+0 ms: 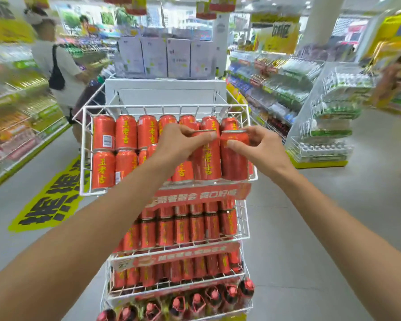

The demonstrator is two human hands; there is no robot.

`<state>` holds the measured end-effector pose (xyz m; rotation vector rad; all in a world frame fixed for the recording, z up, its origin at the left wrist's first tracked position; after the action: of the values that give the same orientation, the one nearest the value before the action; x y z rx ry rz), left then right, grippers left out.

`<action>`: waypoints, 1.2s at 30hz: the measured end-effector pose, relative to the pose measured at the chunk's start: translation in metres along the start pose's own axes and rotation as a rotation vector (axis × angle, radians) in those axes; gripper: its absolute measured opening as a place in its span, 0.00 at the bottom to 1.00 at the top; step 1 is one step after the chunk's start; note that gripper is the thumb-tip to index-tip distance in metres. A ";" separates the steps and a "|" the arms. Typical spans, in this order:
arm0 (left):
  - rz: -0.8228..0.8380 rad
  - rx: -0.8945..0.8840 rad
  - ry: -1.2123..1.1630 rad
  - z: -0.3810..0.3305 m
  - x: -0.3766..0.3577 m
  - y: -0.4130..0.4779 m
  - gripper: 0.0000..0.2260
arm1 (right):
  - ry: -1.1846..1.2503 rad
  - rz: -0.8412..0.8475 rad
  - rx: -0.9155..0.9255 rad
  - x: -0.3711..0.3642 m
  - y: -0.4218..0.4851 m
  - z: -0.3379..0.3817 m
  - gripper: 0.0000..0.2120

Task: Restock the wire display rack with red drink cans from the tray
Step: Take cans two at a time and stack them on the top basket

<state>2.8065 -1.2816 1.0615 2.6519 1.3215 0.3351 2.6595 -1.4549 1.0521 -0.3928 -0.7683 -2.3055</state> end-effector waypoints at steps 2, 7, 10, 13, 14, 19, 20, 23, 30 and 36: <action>-0.048 0.011 0.043 -0.001 -0.006 0.036 0.39 | -0.036 -0.037 -0.010 0.005 0.027 -0.002 0.27; -0.196 0.011 0.136 -0.019 -0.028 0.109 0.37 | -0.056 -0.062 -0.035 0.009 0.103 -0.016 0.21; -0.250 0.059 0.152 -0.014 -0.035 0.145 0.40 | -0.139 -0.063 -0.029 0.006 0.140 -0.026 0.25; -0.290 0.093 0.171 0.000 -0.040 0.166 0.42 | -0.162 -0.044 -0.025 0.001 0.160 -0.038 0.29; -0.303 0.095 0.187 0.004 -0.042 0.169 0.42 | -0.164 -0.038 -0.019 0.000 0.163 -0.042 0.29; -0.340 0.125 0.192 0.023 -0.053 0.171 0.40 | -0.212 -0.052 0.021 -0.002 0.167 -0.054 0.20; -0.347 0.135 0.187 0.026 -0.055 0.170 0.41 | -0.229 -0.054 0.028 -0.003 0.166 -0.055 0.22; -0.351 0.150 0.134 0.034 -0.058 0.172 0.43 | -0.269 -0.058 0.064 -0.004 0.165 -0.055 0.23; -0.316 0.183 0.041 0.039 -0.058 0.176 0.45 | -0.310 -0.089 0.089 -0.008 0.167 -0.057 0.23; -0.298 0.232 0.020 0.039 -0.064 0.173 0.41 | -0.365 -0.117 0.111 -0.008 0.167 -0.057 0.22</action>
<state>2.9119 -1.4380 1.0578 2.5745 1.8319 0.1771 2.7747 -1.5872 1.0735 -0.7485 -1.1172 -2.3141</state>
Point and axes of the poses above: each hand's wrist, its own y-axis towards the middle knuckle, its own x-axis out of the back of the hand, z = x × y, the point moved 4 cm from there along y, towards the middle knuckle, and after that the axes turned 6 degrees about -y, right-handed, at the moved point
